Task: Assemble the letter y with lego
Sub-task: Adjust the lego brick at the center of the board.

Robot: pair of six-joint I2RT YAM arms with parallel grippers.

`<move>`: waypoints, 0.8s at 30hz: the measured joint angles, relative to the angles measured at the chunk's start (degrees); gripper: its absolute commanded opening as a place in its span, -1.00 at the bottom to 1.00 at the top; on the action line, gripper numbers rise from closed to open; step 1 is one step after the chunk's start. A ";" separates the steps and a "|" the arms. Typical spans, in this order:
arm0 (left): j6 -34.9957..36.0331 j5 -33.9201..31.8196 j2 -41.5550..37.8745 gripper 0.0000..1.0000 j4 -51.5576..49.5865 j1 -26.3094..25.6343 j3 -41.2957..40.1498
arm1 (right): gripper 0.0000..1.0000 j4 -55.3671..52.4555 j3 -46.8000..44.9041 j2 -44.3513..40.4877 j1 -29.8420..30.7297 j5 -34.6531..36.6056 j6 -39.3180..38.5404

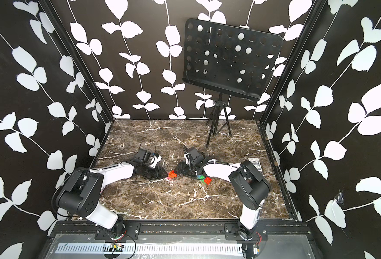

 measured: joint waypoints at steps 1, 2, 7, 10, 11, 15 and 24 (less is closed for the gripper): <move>0.00 -0.07 -0.02 0.11 -0.02 0.00 0.00 | 0.35 0.52 0.00 0.28 0.15 -0.15 0.42; 0.00 -0.13 -0.02 0.11 0.00 0.00 0.00 | 0.35 0.98 0.00 0.52 0.31 -0.37 0.76; 0.00 -0.20 -0.04 0.12 0.00 0.00 0.00 | 0.34 3.76 0.00 1.01 0.59 -1.22 2.27; -0.02 -0.20 -0.04 0.12 0.00 0.00 0.00 | 0.32 5.25 0.00 1.01 0.79 -1.57 3.04; -0.04 -0.20 -0.04 0.11 0.02 0.00 0.00 | 0.33 5.84 0.00 1.01 0.81 -1.77 3.34; -0.15 -0.11 -0.04 0.15 0.04 0.00 0.00 | 0.31 7.80 0.00 1.01 0.83 -2.23 4.33; -0.39 1.05 -0.15 0.27 0.42 0.59 -0.02 | 0.31 11.63 0.00 1.01 0.83 -2.69 6.03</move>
